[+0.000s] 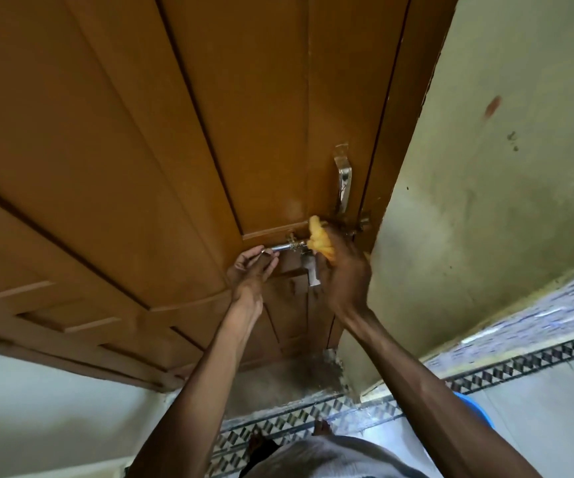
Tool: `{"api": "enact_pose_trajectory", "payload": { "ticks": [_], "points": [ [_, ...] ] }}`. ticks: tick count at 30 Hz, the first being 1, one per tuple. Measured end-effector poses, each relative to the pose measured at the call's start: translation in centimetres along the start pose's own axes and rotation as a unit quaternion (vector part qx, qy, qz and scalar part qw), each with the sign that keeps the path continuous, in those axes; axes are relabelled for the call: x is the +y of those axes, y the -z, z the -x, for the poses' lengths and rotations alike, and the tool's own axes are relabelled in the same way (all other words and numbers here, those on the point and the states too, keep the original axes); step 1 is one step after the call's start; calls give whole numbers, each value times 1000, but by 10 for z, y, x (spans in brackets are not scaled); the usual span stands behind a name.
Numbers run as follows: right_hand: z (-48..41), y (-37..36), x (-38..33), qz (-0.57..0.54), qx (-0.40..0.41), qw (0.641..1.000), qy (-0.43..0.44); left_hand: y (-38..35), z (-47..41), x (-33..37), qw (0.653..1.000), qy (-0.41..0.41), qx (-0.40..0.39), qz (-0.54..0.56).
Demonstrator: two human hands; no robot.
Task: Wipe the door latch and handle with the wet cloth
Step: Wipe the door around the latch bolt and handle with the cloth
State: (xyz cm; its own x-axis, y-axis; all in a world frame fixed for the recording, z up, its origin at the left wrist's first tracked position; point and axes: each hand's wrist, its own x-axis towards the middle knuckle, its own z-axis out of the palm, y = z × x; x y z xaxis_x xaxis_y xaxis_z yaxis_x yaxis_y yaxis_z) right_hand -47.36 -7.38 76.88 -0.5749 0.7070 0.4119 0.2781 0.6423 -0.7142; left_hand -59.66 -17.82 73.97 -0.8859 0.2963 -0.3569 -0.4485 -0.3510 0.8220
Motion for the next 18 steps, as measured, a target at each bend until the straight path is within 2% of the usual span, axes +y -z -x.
{"api": "enact_pose_trajectory", "payload": {
  "ticks": [3,7,10,12,15,18],
  "points": [
    [13,-33,2,86,-31,992,84,3,1,3,1000,-1,-2,-31],
    [14,-22,31,90,-56,985,139,6,2,8,999,11,-11,-50],
    [3,-11,40,50,-6,998,49,7,2,11,998,21,-11,-61],
    [10,-22,23,27,-9,1000,6,8,3,16,997,30,-16,-67],
    [29,-36,-11,-20,-64,998,-12,12,4,21,993,65,-42,-89],
    [28,-47,-46,-15,-87,996,19,17,2,31,987,99,-54,-118]
  ]
}}
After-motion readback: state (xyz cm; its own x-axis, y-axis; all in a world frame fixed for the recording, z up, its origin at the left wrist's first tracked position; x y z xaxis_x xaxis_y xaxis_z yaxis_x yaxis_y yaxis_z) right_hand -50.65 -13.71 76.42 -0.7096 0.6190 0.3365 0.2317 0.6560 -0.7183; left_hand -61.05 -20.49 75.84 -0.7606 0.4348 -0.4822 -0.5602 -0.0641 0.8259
